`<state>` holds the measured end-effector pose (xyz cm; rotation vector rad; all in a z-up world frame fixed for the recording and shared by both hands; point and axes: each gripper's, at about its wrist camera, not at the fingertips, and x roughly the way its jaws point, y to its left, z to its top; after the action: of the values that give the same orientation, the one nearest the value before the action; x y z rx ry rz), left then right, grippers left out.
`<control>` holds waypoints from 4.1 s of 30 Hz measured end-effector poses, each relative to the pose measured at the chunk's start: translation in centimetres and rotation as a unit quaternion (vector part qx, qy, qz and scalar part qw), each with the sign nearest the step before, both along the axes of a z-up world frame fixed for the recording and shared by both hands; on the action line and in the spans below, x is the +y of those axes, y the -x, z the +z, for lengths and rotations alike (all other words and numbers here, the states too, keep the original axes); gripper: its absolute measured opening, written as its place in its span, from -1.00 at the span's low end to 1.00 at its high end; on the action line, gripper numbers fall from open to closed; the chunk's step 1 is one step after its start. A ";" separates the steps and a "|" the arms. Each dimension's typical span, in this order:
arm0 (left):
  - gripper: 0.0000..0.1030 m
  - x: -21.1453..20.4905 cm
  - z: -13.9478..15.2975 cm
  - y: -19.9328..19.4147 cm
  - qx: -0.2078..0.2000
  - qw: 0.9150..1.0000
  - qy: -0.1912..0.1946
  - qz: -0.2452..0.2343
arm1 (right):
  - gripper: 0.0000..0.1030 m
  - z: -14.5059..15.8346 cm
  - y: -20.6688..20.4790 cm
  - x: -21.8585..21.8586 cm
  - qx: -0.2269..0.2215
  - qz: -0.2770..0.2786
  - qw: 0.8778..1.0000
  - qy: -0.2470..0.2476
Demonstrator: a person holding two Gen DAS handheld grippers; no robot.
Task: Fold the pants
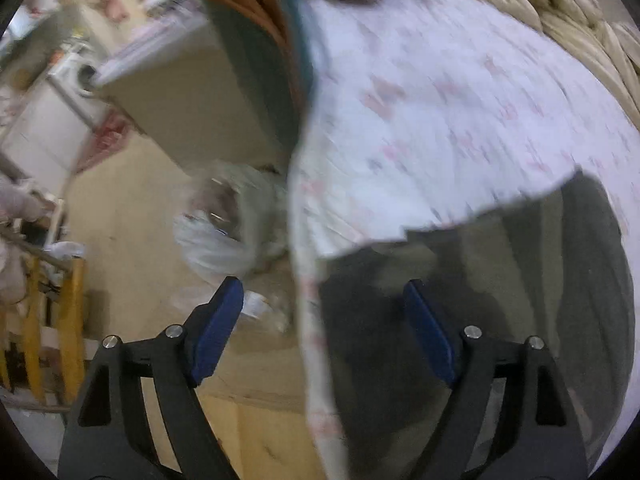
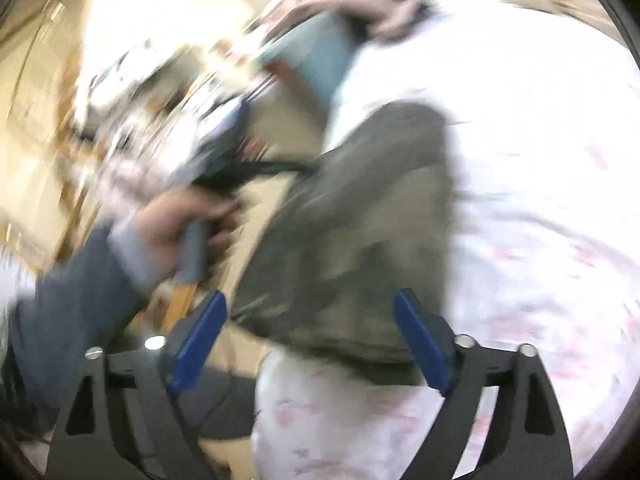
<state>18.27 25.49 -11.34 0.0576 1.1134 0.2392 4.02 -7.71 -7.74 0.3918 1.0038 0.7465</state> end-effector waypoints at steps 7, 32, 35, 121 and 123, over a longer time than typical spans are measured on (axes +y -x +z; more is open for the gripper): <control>0.50 -2.6 3.2 3.4 -0.044 0.990 0.106 -0.081 | 0.88 -9.3 -1.9 -2.8 0.177 -0.106 0.972 -0.114; 0.51 -11.6 -1.9 3.4 0.068 0.976 0.151 -0.140 | -0.65 -3.9 -9.0 -6.4 0.084 0.023 0.994 -0.071; 0.51 -16.4 -3.6 2.7 0.104 0.966 0.162 -0.174 | -0.64 -3.4 -13.1 -10.3 0.082 0.048 0.995 -0.004; 0.99 -23.5 9.3 21.4 -0.210 0.975 0.055 -0.057 | 0.80 3.8 7.0 -10.4 -0.153 -0.161 0.949 0.224; 0.99 -23.6 9.3 21.5 -0.215 0.974 0.048 -0.055 | 0.99 4.1 7.0 -10.6 -0.168 -0.171 0.943 0.229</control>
<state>-3.22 1.87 -2.05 -0.0198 0.6856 0.0911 -3.03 -18.30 -3.60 0.0242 0.7284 0.2366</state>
